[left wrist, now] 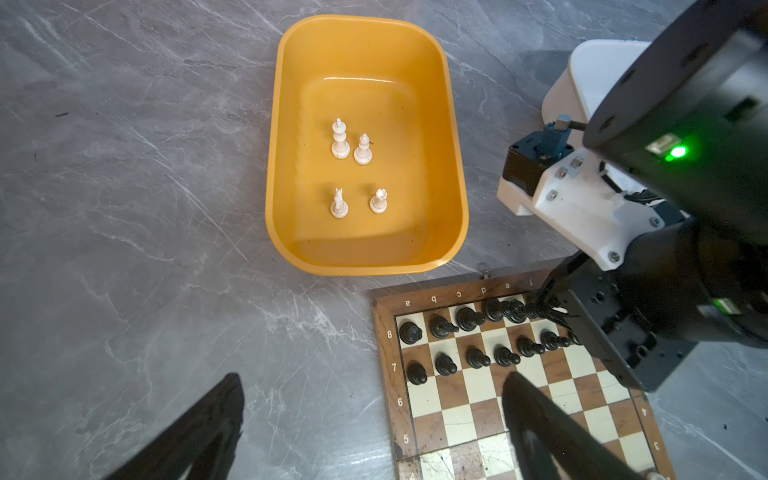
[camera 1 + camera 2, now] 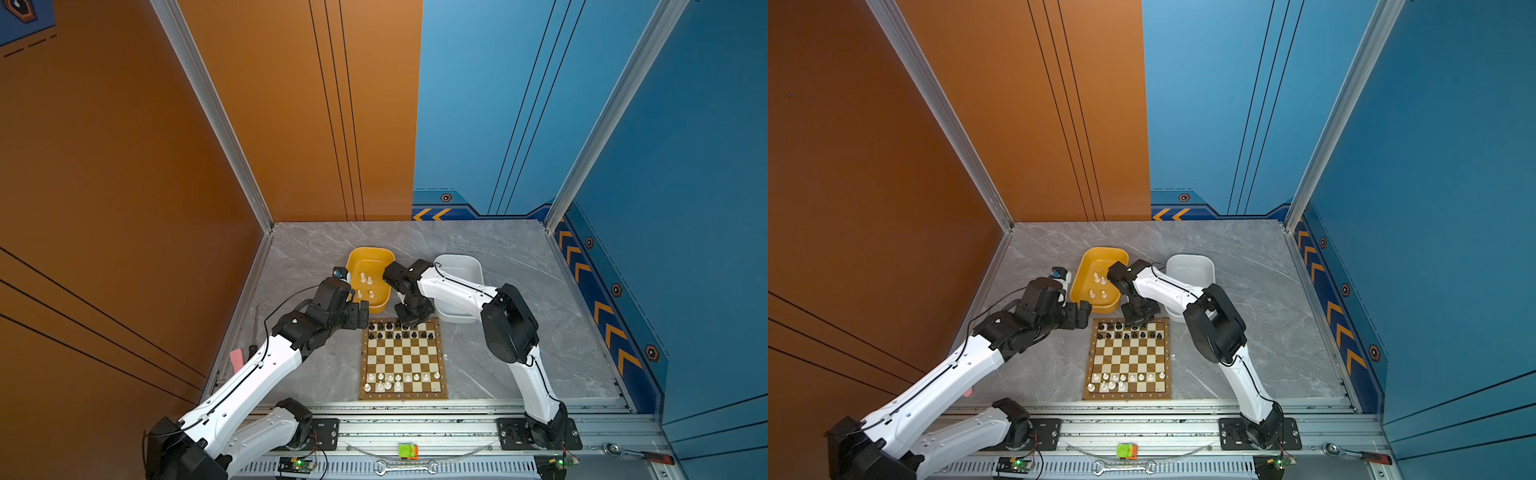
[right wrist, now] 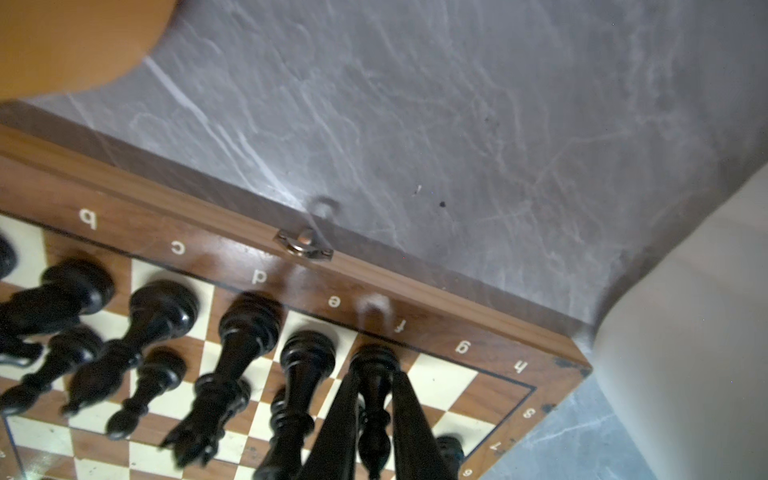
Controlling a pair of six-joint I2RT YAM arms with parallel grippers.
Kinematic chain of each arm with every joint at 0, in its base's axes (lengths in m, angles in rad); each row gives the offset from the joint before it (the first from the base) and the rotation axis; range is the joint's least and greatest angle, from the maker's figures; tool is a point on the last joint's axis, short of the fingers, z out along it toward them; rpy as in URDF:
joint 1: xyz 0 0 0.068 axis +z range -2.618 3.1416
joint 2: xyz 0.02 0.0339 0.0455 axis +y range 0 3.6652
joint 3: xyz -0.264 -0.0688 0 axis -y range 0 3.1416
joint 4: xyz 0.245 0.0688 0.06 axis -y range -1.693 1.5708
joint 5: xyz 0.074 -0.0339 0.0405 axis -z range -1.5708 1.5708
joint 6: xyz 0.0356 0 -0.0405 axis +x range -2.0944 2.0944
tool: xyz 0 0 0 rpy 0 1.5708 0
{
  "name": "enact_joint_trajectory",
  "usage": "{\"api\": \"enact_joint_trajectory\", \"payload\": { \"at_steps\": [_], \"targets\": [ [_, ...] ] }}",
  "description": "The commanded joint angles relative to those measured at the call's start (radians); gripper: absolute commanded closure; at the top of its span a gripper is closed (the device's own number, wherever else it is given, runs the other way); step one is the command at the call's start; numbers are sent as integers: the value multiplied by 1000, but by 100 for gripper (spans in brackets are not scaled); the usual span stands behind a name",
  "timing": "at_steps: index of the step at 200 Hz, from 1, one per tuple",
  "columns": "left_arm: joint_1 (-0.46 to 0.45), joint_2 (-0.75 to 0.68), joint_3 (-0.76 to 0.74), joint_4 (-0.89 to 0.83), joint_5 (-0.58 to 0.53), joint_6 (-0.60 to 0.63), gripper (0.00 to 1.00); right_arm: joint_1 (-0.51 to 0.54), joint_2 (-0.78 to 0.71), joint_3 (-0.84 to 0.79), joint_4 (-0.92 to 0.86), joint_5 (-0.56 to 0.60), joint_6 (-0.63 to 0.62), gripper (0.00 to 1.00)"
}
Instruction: Set up the chess pieces on the board
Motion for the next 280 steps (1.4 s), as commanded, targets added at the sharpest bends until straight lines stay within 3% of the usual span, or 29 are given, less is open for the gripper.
{"api": "enact_joint_trajectory", "payload": {
  "at_steps": [1,221,280],
  "targets": [
    [8,-8,-14,1,16,-2,2,4,-20,-18,-21,20,10,79],
    [7,58,70,23,0,7,2,-73,-82,115,-43,-33,-30,70],
    [-2,66,81,27,-1,8,2,-73,-45,106,-36,-12,-39,76]
  ]
}}
